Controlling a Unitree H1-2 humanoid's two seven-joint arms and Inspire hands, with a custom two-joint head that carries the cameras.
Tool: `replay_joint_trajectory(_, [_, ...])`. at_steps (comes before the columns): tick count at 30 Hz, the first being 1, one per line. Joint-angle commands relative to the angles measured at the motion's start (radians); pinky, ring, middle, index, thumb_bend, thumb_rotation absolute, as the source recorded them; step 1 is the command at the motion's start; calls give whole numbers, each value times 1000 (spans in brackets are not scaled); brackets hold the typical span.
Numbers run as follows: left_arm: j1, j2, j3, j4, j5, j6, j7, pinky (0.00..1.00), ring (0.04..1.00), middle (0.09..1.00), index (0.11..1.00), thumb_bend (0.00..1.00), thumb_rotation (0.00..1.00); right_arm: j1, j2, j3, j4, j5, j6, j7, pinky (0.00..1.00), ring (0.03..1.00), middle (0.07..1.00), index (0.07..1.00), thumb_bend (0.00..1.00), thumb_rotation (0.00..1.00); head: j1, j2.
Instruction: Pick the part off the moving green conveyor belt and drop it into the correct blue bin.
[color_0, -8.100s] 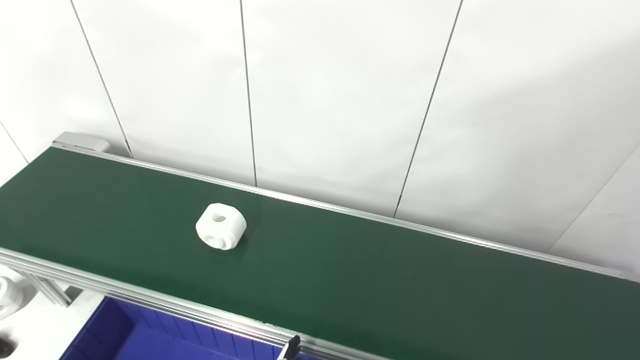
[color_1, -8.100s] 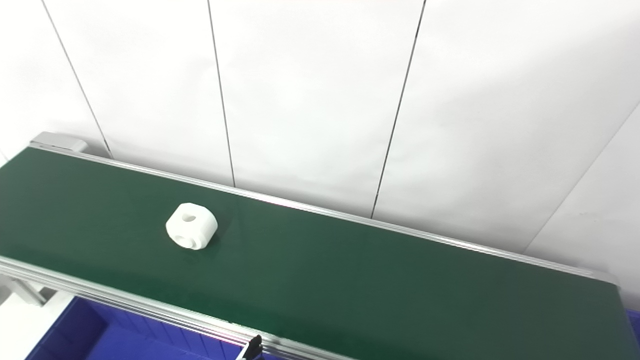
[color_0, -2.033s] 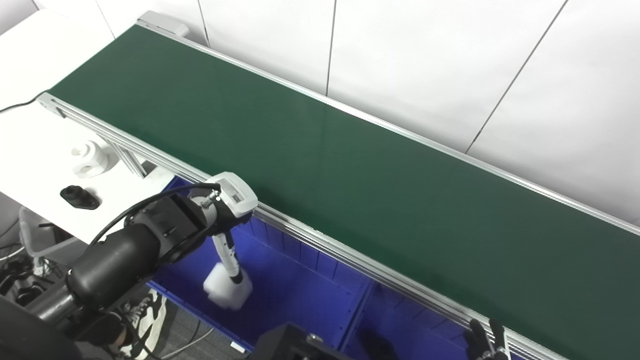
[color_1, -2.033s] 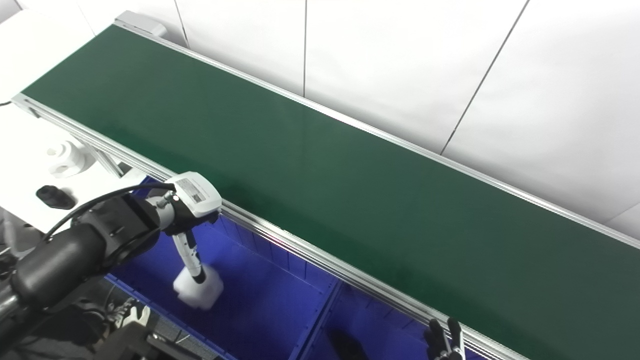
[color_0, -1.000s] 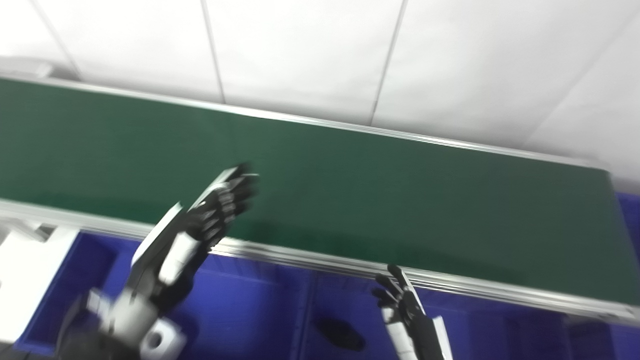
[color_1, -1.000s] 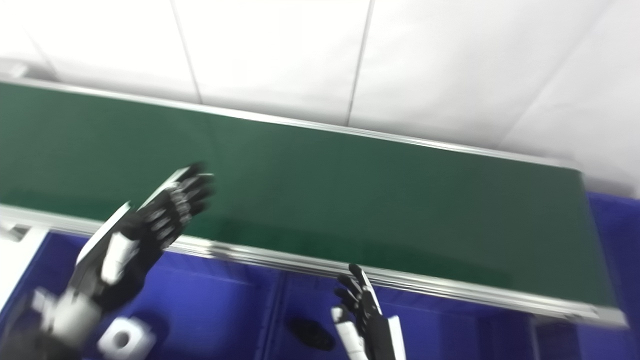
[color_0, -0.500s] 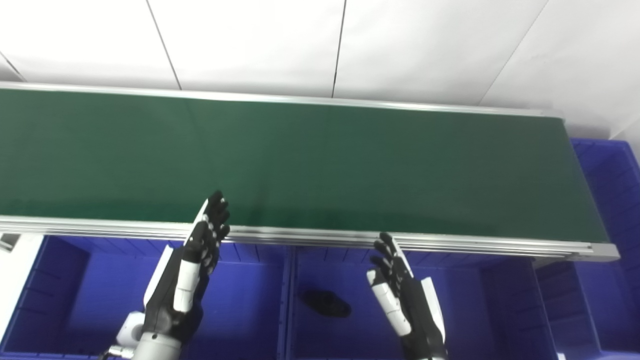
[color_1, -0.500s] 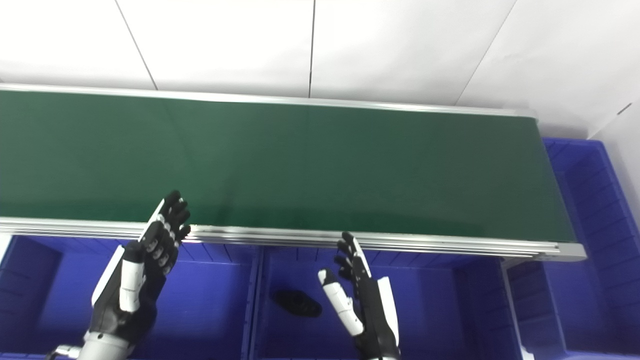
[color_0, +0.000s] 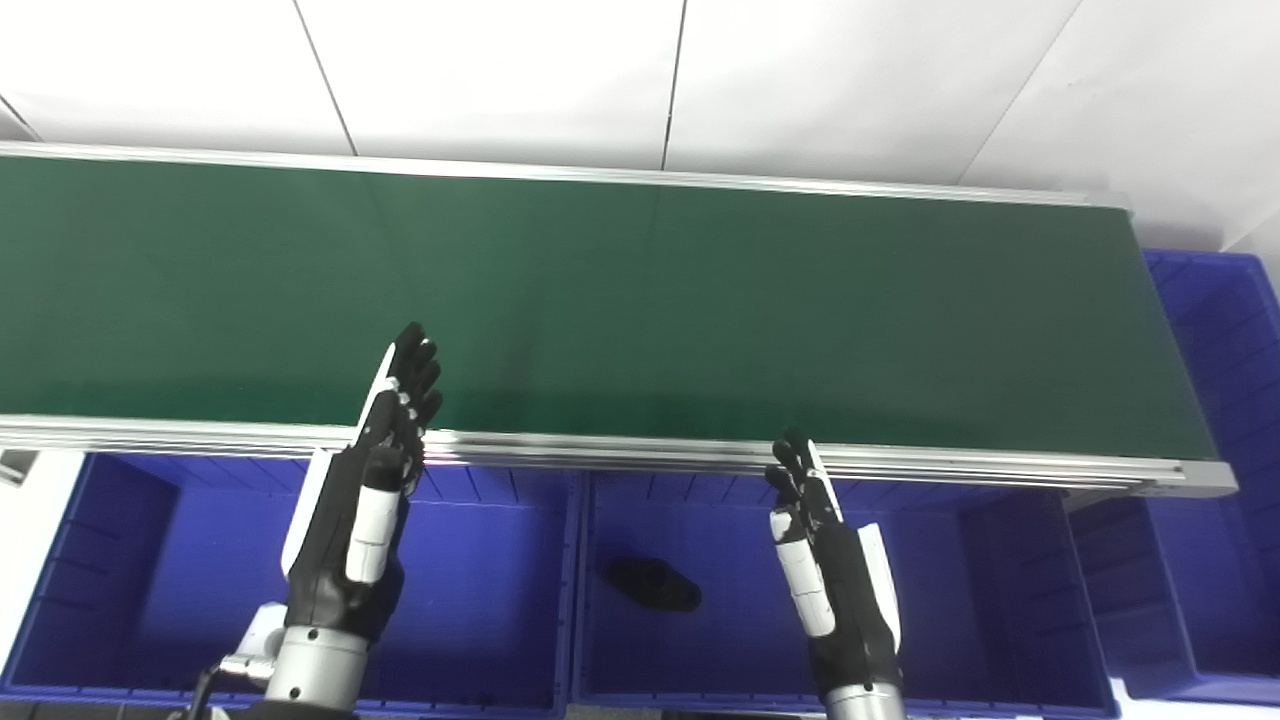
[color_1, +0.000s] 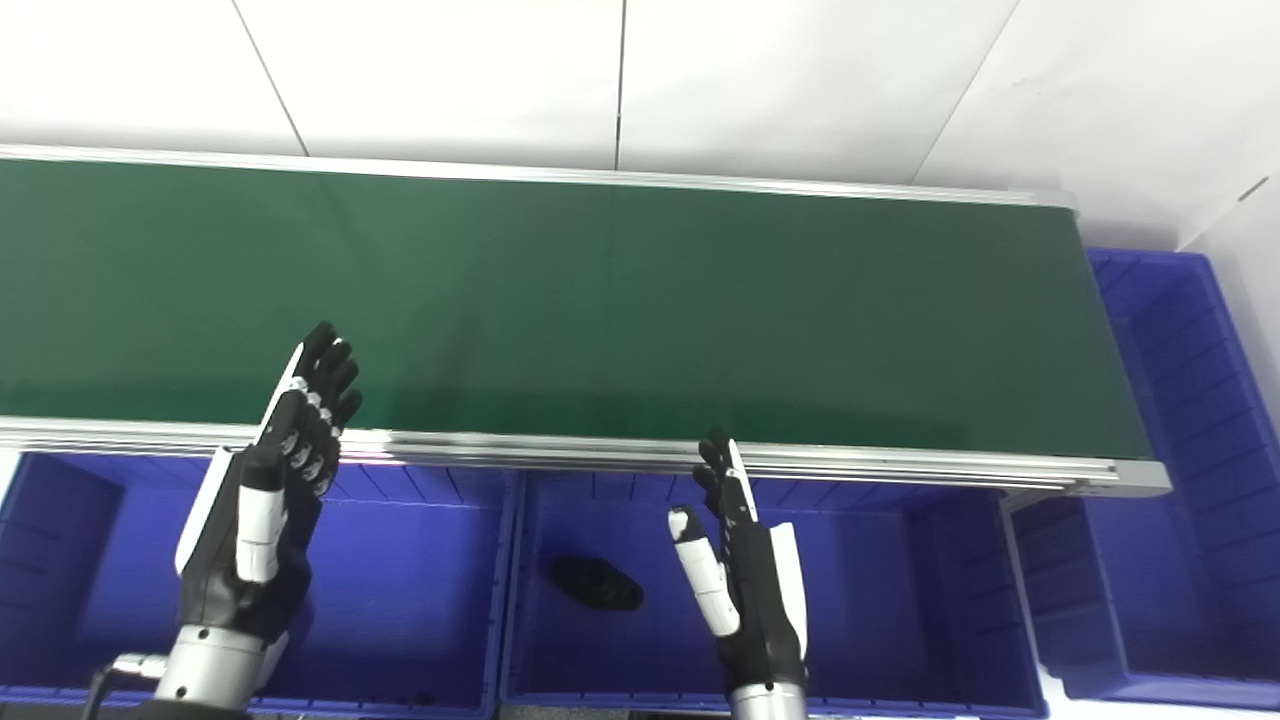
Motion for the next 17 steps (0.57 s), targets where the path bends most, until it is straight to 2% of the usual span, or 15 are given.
replay_joint_trajectory(1, [19,7,-18,-7,-3,-54,13,1000,1000,1000,1000,663,954,-2,50,30,-29,14,-79,-7,941,920,951,979,860,1000,21,-9])
replay_joint_trajectory(8, [60,24,-37,7,-16,-90,38,1000,1000,1000,1000,698,916,19,42,31,-27,32,-99,0,950,921,952,979,836,1000,26,-33])
replay_joint_trajectory(15, [86,36,-56,35,-1,-107,52,1000,1000,1000,1000,577,972,28,30,31,-14,37,-115,-2,945,932,961,984,810,1000,40,-54])
replay_joint_trajectory(17, [94,26,-59,36,2,-86,70,1000,1000,1000,1000,576,965,29,27,32,-7,25,-120,-5,943,931,961,984,813,1000,49,-61])
